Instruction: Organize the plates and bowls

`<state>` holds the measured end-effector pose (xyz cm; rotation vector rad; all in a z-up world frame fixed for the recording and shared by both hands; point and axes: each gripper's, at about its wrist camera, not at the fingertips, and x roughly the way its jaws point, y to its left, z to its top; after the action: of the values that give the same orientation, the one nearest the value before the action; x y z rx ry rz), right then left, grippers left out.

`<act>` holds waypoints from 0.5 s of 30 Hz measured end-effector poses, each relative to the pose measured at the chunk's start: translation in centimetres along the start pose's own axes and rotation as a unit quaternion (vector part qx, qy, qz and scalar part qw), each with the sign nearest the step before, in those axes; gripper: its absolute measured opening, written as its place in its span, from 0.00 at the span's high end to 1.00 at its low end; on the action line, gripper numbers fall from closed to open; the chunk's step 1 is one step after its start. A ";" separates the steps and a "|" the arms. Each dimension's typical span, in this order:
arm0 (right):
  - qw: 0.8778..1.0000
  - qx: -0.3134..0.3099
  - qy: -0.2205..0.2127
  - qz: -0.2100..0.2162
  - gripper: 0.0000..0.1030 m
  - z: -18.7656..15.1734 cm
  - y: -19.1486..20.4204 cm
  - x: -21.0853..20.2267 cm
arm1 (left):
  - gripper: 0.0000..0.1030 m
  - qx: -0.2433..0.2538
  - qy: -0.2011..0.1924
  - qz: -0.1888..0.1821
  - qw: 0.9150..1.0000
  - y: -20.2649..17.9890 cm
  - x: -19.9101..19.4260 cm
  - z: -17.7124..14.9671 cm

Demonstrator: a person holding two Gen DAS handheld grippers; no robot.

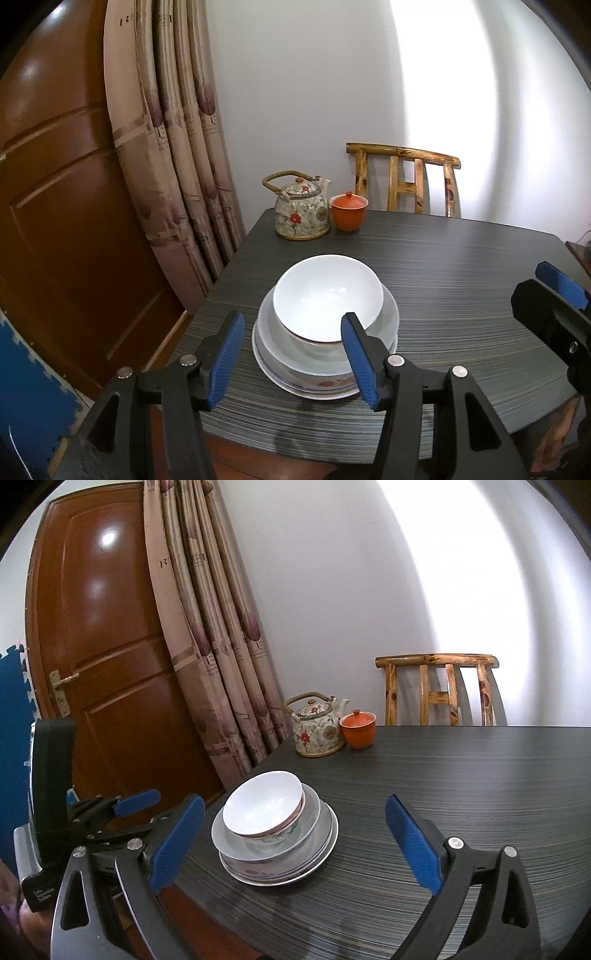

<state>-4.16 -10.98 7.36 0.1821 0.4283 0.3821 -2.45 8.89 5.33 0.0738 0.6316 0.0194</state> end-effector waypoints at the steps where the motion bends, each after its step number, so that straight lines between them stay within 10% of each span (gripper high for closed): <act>1: 1.000 0.000 -0.002 -0.001 0.05 0.0 0.0 -0.2 | 0.46 0.001 0.000 0.001 1.000 -0.1 0.0 0.0; 15: 1.000 -0.004 -0.003 0.003 0.04 -0.1 0.5 -0.7 | 0.42 0.012 0.003 0.003 1.000 -0.5 0.2 -0.1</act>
<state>-4.96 -10.79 7.67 0.1768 0.4201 0.3894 -2.35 8.36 5.13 0.0993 0.6386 0.0171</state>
